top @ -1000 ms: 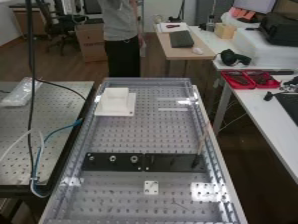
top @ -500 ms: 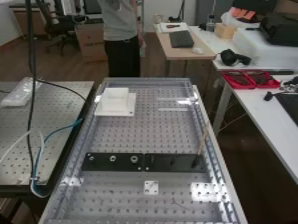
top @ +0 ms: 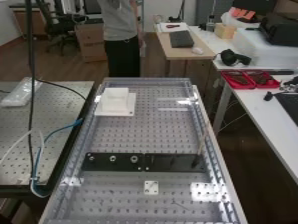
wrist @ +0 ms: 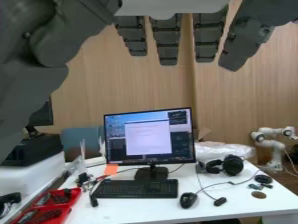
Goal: Grab the bearing and place it in the white container
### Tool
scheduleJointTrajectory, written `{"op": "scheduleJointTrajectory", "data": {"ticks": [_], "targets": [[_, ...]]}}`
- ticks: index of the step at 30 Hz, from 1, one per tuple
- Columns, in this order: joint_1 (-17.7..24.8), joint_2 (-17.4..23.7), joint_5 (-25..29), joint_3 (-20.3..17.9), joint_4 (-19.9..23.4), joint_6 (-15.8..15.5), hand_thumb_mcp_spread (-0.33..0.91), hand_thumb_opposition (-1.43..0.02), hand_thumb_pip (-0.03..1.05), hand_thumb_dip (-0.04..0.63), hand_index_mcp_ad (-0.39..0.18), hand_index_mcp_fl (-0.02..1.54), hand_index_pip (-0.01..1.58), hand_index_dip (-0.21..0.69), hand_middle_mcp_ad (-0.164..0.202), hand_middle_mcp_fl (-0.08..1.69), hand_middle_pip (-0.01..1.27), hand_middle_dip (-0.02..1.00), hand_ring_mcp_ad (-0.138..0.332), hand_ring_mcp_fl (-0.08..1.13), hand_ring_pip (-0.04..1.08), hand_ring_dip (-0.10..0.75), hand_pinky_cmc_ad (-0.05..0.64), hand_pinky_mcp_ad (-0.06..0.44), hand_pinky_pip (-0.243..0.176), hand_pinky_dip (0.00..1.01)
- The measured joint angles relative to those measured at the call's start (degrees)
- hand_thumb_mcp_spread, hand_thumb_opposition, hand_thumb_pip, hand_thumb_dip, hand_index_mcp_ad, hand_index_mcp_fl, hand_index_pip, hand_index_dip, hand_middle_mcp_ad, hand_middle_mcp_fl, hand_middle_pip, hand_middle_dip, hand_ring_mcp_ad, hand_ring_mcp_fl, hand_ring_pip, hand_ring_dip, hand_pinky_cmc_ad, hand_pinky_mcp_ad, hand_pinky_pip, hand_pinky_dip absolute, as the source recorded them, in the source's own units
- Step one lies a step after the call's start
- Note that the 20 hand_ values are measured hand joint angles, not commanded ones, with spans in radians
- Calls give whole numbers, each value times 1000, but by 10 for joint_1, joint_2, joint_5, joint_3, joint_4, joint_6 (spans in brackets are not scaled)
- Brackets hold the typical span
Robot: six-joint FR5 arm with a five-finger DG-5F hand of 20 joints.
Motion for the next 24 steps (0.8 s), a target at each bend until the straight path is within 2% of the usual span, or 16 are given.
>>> {"op": "scheduleJointTrajectory", "data": {"ticks": [24], "targets": [[-4, 2, -4, -3, 1, 0, 202, -710, 199, 19, 19, 7, 68, 61, 140, 0, 131, 89, 250, 31, 87, -30, 443, 265, -126, 122]]}}
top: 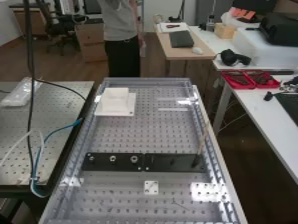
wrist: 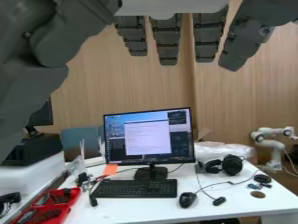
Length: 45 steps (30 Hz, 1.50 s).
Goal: Grab the bearing and place it in the white container
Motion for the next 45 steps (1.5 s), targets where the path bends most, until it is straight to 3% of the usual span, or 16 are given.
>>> {"op": "scheduleJointTrajectory", "data": {"ticks": [45], "targets": [[3, -10, 7, -20, 19, 16, 202, -710, 199, 19, 19, 7, 68, 61, 140, 0, 131, 89, 250, 31, 89, -30, 443, 278, -126, 124]]}}
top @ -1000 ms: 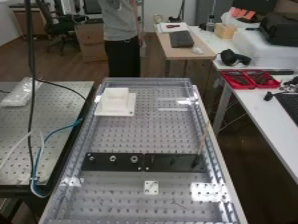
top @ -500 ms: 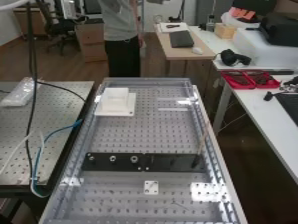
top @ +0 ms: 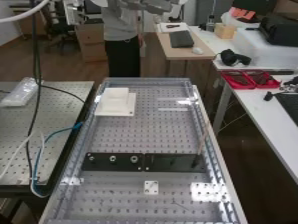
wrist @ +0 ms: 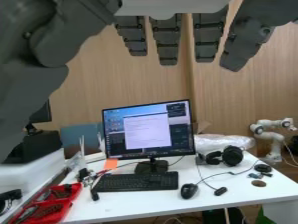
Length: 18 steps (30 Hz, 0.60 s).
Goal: Grab the bearing and place it in the white container
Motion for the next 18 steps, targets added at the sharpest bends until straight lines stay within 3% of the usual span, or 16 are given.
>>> {"op": "scheduleJointTrajectory", "data": {"ticks": [11, 18], "targets": [[2, 0, 3, -14, 10, 3, 202, -712, 199, 23, 19, 7, 68, 61, 140, 0, 131, 89, 250, 31, 89, -30, 443, 278, -126, 124], [2, 2, 9, -44, 34, 10, 202, -712, 202, 19, 19, 7, 68, 61, 140, 0, 131, 89, 250, 31, 89, -30, 443, 278, -126, 124]]}}
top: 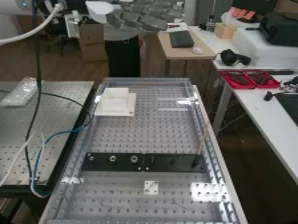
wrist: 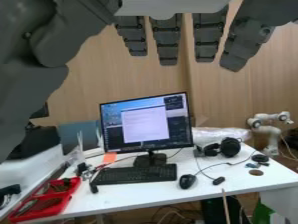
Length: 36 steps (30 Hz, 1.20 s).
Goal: Grab the bearing and place it in the white container
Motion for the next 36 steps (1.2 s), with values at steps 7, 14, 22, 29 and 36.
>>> {"op": "scheduleJointTrajectory", "data": {"ticks": [7, 14, 22, 29, 36], "targets": [[7, 8, 20, -43, 32, 15, 199, -730, 218, 19, 23, 7, 68, 61, 140, 0, 131, 89, 250, 31, 89, -30, 443, 276, -126, 124], [14, 13, 43, -74, 52, 29, 199, -730, 232, 23, 23, 7, 70, 65, 140, 0, 131, 89, 250, 31, 89, -30, 443, 276, -126, 124], [15, 9, 70, -107, 73, 48, 199, -730, 251, 23, 19, 7, 65, 70, 140, 0, 131, 89, 250, 31, 89, -30, 443, 276, -126, 124], [9, -2, 87, -138, 98, 63, 220, -740, 302, 23, 12, 7, 70, 96, 141, 0, 131, 89, 250, 28, 89, -30, 443, 276, -127, 124], [1, -16, 111, -165, 117, 83, 251, -747, 328, 23, -31, 42, 70, 98, 140, 0, 131, 89, 253, 14, 86, -30, 450, 279, -127, 124]]}}
